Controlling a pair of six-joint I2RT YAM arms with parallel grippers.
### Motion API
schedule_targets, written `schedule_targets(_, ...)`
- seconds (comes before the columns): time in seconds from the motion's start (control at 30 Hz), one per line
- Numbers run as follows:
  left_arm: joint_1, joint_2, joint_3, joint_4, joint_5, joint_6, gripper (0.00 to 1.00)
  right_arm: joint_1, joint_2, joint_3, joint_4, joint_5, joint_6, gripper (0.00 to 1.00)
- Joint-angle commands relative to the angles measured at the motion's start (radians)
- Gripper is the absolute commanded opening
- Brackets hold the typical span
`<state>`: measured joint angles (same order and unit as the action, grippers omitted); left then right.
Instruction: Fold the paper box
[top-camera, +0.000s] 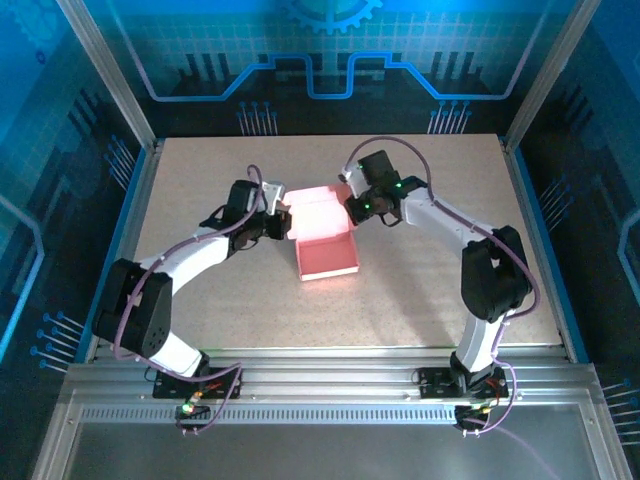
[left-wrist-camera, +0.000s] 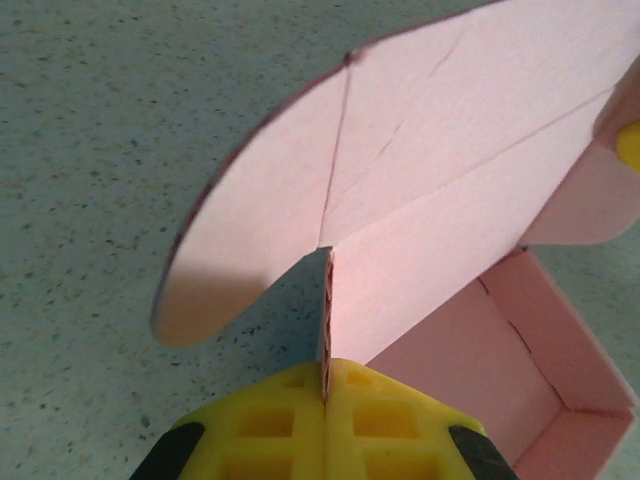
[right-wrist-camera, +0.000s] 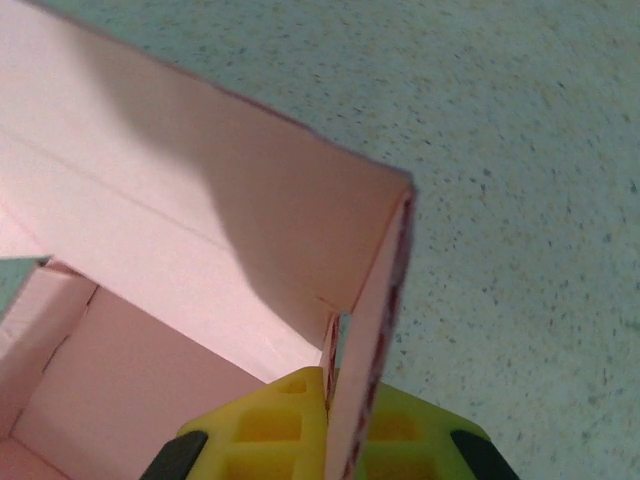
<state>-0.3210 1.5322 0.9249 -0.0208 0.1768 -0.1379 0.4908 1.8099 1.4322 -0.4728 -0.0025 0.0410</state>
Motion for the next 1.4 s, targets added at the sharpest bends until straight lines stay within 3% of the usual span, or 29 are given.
schedule_targets(0.0, -0.065, -0.042, -0.006, 0.072, -0.129, -0.055, 0.00, 0.084, -0.021, 0.017, -0.052, 0.114, 0.171, 0.02)
schedule_targets(0.2, -0.131, -0.065, -0.048, 0.140, -0.268, -0.129, 0.00, 0.197, -0.031, 0.017, -0.088, 0.369, 0.359, 0.01)
schedule_targets(0.47, -0.249, -0.098, -0.155, 0.371, -0.435, -0.120, 0.00, 0.310, -0.072, -0.090, 0.062, 0.629, 0.470, 0.00)
schedule_targets(0.9, -0.331, 0.008, -0.278, 0.794, -0.541, -0.042, 0.00, 0.323, -0.099, -0.328, 0.485, 0.625, 0.468, 0.00)
schedule_targets(1.1, -0.371, 0.059, -0.347, 0.988, -0.603, 0.005, 0.00, 0.330, -0.115, -0.395, 0.547, 0.649, 0.522, 0.00)
schedule_targets(1.37, -0.432, 0.089, -0.386, 1.080, -0.664, 0.048, 0.00, 0.351, -0.151, -0.441, 0.577, 0.700, 0.531, 0.00)
